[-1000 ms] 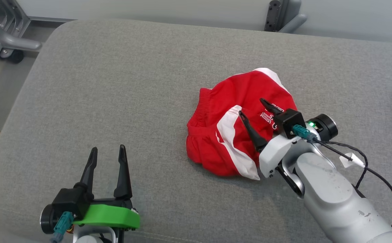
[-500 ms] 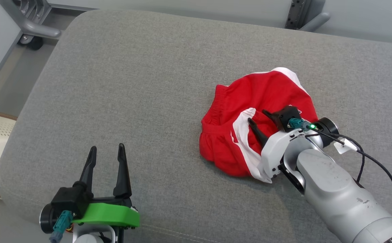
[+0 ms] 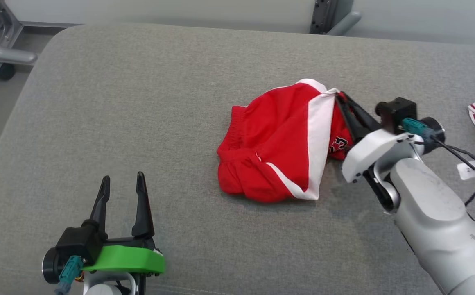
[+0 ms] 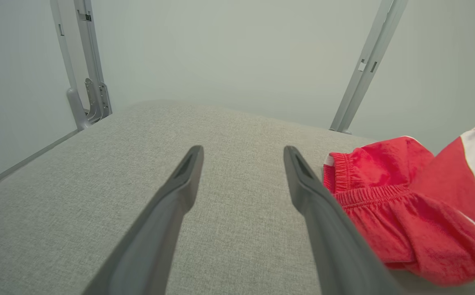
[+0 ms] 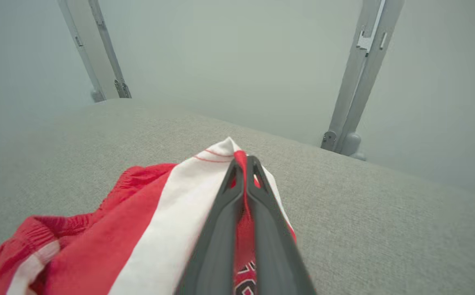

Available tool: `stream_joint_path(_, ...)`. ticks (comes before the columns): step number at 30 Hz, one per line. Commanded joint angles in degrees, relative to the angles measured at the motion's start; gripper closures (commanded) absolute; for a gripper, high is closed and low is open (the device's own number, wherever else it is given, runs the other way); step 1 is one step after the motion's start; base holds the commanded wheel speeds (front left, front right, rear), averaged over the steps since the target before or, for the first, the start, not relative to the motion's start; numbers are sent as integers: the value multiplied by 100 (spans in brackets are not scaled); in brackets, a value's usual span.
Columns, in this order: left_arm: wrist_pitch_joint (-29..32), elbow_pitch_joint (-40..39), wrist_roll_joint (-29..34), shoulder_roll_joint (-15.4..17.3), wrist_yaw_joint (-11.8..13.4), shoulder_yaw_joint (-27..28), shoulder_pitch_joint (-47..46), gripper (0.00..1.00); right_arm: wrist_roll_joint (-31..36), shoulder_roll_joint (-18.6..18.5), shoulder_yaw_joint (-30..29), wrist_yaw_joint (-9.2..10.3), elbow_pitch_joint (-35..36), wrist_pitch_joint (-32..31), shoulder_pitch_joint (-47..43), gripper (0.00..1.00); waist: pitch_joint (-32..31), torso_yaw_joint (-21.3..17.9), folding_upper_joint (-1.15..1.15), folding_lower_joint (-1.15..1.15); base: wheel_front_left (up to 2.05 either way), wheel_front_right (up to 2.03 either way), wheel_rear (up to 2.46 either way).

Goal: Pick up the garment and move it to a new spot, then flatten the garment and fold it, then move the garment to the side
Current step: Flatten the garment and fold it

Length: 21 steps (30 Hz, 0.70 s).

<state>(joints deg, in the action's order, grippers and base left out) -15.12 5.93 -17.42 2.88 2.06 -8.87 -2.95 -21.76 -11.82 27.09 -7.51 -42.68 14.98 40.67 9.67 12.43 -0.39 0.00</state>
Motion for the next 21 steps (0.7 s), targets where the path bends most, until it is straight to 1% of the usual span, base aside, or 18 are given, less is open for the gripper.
stream_joint_path(1,1,-25,47,3,6,30,21,0,132,-104,-427,5,329,23,-380,100,-8,-211,39,0,0,0,0)
stream_joint_path(4,2,-33,59,3,-17,40,4,0,316,-91,-1015,5,667,23,-882,100,7,-301,39,0,0,0,0)
stream_joint_path(5,2,-33,59,3,-17,40,4,0,316,-91,-1015,5,667,23,-882,100,7,-301,39,0,0,0,0)
stream_joint_path(8,1,-27,84,3,-52,51,-22,0,406,-12,-1457,5,787,23,-1340,100,32,-357,39,0,0,0,0)
stream_joint_path(11,1,-14,106,4,-63,64,-57,0,478,75,-1787,5,757,24,-1637,100,51,-398,39,0,0,0,0)
stream_joint_path(15,1,12,136,3,-90,50,-98,0,600,201,-2009,5,650,24,-1777,100,75,-446,39,0,0,0,0)
stream_joint_path(20,1,56,183,4,-135,45,-144,0,678,359,-2090,5,447,24,-1601,100,94,-506,39,0,0,0,0)
stream_joint_path(21,1,69,190,3,-150,27,-146,0,696,389,-2093,5,314,23,-1572,94,90,-517,39,0,0,0,0)
